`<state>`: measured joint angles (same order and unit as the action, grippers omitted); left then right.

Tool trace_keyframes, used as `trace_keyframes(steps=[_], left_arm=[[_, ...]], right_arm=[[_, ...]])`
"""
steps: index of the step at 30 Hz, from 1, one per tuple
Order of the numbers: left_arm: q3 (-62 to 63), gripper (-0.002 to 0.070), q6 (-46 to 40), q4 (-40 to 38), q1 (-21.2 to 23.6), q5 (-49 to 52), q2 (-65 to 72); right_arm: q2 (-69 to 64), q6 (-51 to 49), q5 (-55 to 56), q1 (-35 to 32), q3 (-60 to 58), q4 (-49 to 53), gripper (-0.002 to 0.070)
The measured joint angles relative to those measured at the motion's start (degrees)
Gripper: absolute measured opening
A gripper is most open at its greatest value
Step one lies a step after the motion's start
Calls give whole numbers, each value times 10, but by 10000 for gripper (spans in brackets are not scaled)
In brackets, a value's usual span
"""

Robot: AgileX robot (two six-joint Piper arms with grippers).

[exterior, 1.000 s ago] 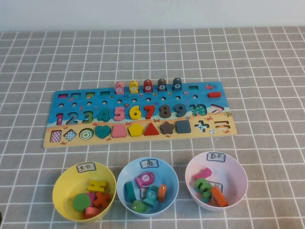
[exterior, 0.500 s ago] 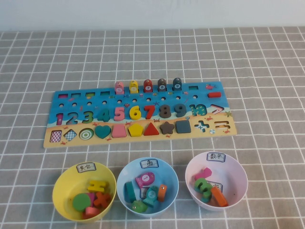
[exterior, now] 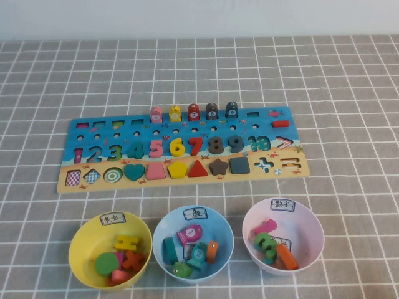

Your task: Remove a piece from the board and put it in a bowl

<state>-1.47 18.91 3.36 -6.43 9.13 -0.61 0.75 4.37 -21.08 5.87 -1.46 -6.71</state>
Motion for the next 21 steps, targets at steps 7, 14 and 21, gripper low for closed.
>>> trace_keyframes(steps=[7, 14, 21], left_arm=[[0, 0, 95, -4, 0, -7, 0], [0, 0, 130, -19, 0, -22, 0], [128, 0, 131, -30, 0, 84, 60]], right_arm=[[0, 0, 0, 0, 0, 0, -18], [0, 0, 0, 0, 0, 0, -18], [0, 0, 0, 0, 0, 0, -18]])
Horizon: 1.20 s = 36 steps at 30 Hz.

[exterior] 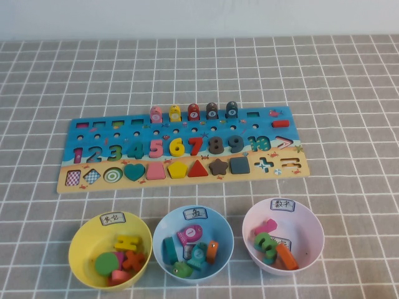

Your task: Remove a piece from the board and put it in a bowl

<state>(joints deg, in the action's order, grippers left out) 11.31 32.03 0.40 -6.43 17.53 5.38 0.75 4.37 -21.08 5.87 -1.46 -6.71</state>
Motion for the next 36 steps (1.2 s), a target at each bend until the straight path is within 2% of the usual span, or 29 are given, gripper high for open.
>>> trace_keyframes(steps=[5, 9, 19, 29, 36], left_arm=[[125, 0, -102, -4, 0, 129, 114], [204, -1, -217, -42, 0, 201, 217], [380, -2, -587, -177, 0, 359, 498], [565, -2, -896, -209, 0, 494, 741], [694, -3, -1000, -205, -8, 519, 887]], right_arm=[[0, 0, 0, 0, 0, 0, -18], [0, 0, 0, 0, 0, 0, -18], [0, 0, 0, 0, 0, 0, -18], [0, 0, 0, 0, 0, 0, -18], [0, 0, 0, 0, 0, 0, -18]])
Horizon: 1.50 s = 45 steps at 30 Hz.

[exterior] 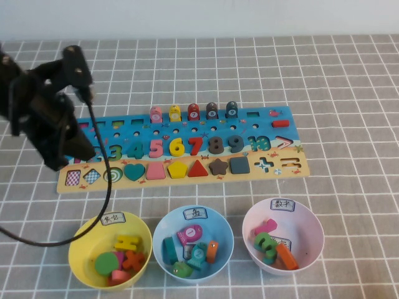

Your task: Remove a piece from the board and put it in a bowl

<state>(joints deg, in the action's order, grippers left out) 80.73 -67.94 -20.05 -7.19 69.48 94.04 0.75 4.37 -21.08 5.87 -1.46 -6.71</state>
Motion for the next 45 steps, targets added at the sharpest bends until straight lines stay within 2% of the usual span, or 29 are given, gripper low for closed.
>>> trace_keyframes(steps=[7, 11, 13, 15, 21, 23, 29, 45], left_arm=[[87, -3, -38, 76, -84, 0, 99], [113, -1, -36, 84, -111, 0, 132], [122, 25, -34, 88, -113, 0, 143], [123, 78, -34, 91, -114, 0, 151], [123, 358, -34, 98, -114, 0, 164], [123, 401, -34, 99, -114, 0, 167], [124, 429, -38, 99, -114, 0, 180], [126, 431, -90, 101, -114, -7, 217]], right_arm=[[0, 0, 0, 0, 0, 0, -18], [0, 0, 0, 0, 0, 0, -18], [0, 0, 0, 0, 0, 0, -18], [0, 0, 0, 0, 0, 0, -18], [0, 0, 0, 0, 0, 0, -18], [0, 0, 0, 0, 0, 0, -18], [0, 0, 0, 0, 0, 0, -18], [0, 0, 0, 0, 0, 0, -18]])
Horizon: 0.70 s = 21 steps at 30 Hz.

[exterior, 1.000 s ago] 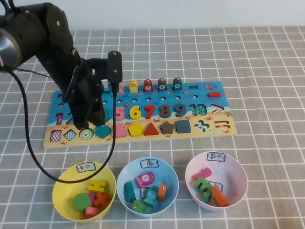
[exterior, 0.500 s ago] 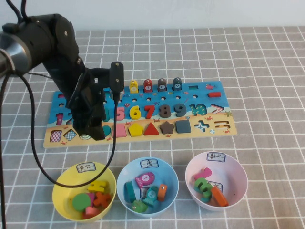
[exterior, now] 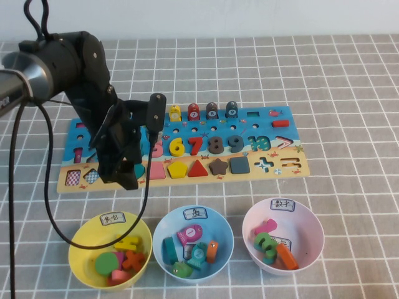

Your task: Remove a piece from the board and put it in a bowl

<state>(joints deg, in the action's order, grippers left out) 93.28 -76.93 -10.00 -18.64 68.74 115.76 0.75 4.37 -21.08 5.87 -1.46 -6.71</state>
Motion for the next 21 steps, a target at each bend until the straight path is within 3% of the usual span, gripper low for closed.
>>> trace_keyframes(steps=[21], left_arm=[[1, 431, 6, 19, 0, -63, 35]], right_arm=[[0, 0, 0, 0, 0, 0, -18]])
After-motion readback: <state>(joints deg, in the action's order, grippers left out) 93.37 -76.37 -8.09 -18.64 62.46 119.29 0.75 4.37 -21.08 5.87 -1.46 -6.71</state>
